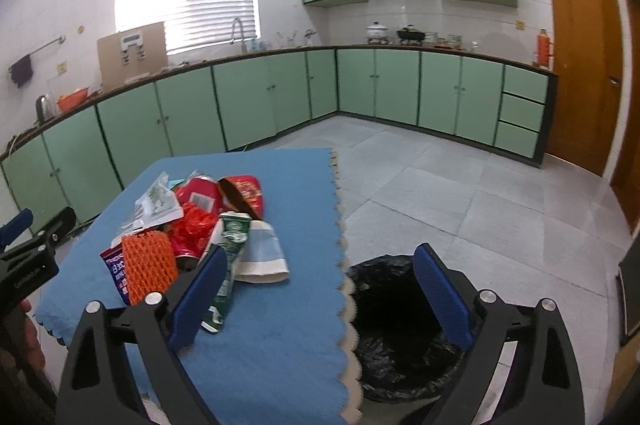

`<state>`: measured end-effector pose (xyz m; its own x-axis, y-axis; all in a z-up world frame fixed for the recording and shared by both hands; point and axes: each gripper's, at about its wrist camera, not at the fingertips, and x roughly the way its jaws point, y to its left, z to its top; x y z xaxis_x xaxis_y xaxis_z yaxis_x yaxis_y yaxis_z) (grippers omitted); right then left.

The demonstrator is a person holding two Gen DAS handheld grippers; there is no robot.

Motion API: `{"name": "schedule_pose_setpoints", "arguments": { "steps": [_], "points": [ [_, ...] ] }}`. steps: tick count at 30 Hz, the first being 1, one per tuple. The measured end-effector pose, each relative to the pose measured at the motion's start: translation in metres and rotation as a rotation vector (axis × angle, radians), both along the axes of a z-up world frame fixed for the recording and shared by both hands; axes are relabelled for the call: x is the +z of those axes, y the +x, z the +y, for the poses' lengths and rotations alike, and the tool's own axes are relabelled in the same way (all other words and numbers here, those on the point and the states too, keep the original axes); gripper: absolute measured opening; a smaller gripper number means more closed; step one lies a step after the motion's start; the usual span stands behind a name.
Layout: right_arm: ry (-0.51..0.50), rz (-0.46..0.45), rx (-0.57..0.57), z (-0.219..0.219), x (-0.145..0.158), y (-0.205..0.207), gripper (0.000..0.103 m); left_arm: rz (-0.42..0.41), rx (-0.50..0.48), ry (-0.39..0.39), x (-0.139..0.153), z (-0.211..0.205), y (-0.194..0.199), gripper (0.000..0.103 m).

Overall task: Collect trash
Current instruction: 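Grasp the green-white milk carton with the right tool while the left tool grasps the white plastic bag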

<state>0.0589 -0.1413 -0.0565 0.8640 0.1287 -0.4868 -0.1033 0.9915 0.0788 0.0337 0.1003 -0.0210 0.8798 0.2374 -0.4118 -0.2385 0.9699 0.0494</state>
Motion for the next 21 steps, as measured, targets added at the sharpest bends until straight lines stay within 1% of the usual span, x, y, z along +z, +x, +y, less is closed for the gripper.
{"name": "schedule_pose_setpoints", "arguments": {
  "steps": [2,5,7,8,10,11,13,20,21],
  "points": [
    [0.001,0.017,0.026,0.012,-0.005,0.012,0.089,0.016,0.012,-0.012,-0.005,0.01,0.008,0.098],
    [0.001,0.044,0.053,0.026,-0.013,0.028,0.087,0.045,0.008,-0.056,-0.015,0.025,0.02,0.098],
    [-0.009,0.061,0.058,0.032,-0.019,0.036,0.085,0.064,0.006,-0.061,-0.022,0.032,0.032,0.097],
    [-0.011,0.071,0.059,0.033,-0.021,0.04,0.085,0.078,0.001,-0.062,-0.026,0.035,0.038,0.095],
    [-0.015,0.084,0.057,0.037,-0.026,0.046,0.085,0.107,-0.003,-0.075,-0.033,0.042,0.05,0.083],
    [-0.018,0.089,0.055,0.039,-0.028,0.049,0.085,0.127,-0.009,-0.093,-0.038,0.046,0.057,0.081],
    [-0.022,0.096,0.053,0.042,-0.03,0.054,0.085,0.148,-0.015,-0.111,-0.045,0.049,0.066,0.081],
    [-0.06,0.109,0.062,0.055,-0.038,0.067,0.085,0.191,-0.051,-0.128,-0.061,0.055,0.091,0.081],
    [-0.062,0.112,0.064,0.056,-0.039,0.068,0.085,0.198,-0.055,-0.142,-0.064,0.057,0.095,0.081]
  ]
}}
